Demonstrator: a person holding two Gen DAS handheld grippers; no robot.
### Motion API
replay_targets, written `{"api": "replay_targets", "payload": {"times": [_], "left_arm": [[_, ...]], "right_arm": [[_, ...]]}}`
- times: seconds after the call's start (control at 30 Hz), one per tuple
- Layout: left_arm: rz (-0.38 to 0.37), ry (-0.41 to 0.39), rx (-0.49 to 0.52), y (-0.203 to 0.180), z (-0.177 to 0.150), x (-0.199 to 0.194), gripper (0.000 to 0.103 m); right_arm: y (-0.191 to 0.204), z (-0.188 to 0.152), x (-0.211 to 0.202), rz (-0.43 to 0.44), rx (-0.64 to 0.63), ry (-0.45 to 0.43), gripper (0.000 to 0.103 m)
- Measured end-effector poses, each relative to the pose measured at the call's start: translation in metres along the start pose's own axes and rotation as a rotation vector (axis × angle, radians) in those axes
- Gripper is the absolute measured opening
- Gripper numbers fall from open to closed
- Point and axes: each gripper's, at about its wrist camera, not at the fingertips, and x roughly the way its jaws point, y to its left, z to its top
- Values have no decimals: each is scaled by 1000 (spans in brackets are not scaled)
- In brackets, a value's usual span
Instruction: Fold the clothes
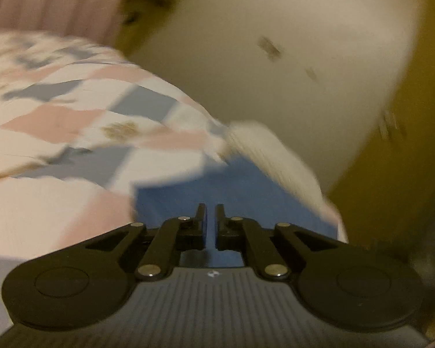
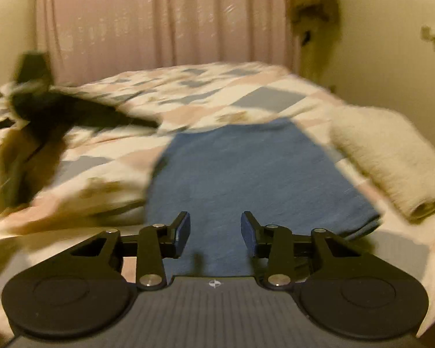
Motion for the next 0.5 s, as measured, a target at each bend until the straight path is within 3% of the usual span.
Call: {"api": "replay_targets", "payload": {"times": [0.07, 0.1, 0.2, 0.23, 0.27, 0.3, 0.33, 0.37, 0.4, 0.47, 0.5], "left_arm": [[65, 71, 79, -15, -23, 21, 6], [108, 103, 101, -18, -32, 33, 6], [192, 81, 37, -23, -32, 32, 3], [227, 66, 11, -29, -28, 25, 3], [264, 40, 18, -39, -26, 16, 8], [276, 23, 19, -49, -26, 6, 16], [271, 16, -3, -56, -28, -4, 21], [255, 9, -43, -60, -31, -12, 34], [226, 15, -103, -58, -34, -14, 43], [177, 46, -279, -47, -46, -15, 52], [155, 49, -367, -37, -51, -12, 59]], "right_arm": [[-14, -6, 15, -85, -49, 16, 39], [-24, -11, 26, -133, -76, 42, 33], [-61, -13, 34, -112, 6, 67, 2], [-73, -9, 29, -98, 66, 54, 1], [-84, -5, 23, -91, 121, 29, 9], [-95, -2, 16, -84, 176, 5, 25], [-107, 0, 11, -75, 232, -17, 28], [-120, 2, 7, -63, 288, -37, 39], [-133, 2, 6, -39, 343, -46, 55], [-157, 1, 15, 43, 434, -34, 72], [-166, 1, 22, 75, 463, -19, 76]]}}
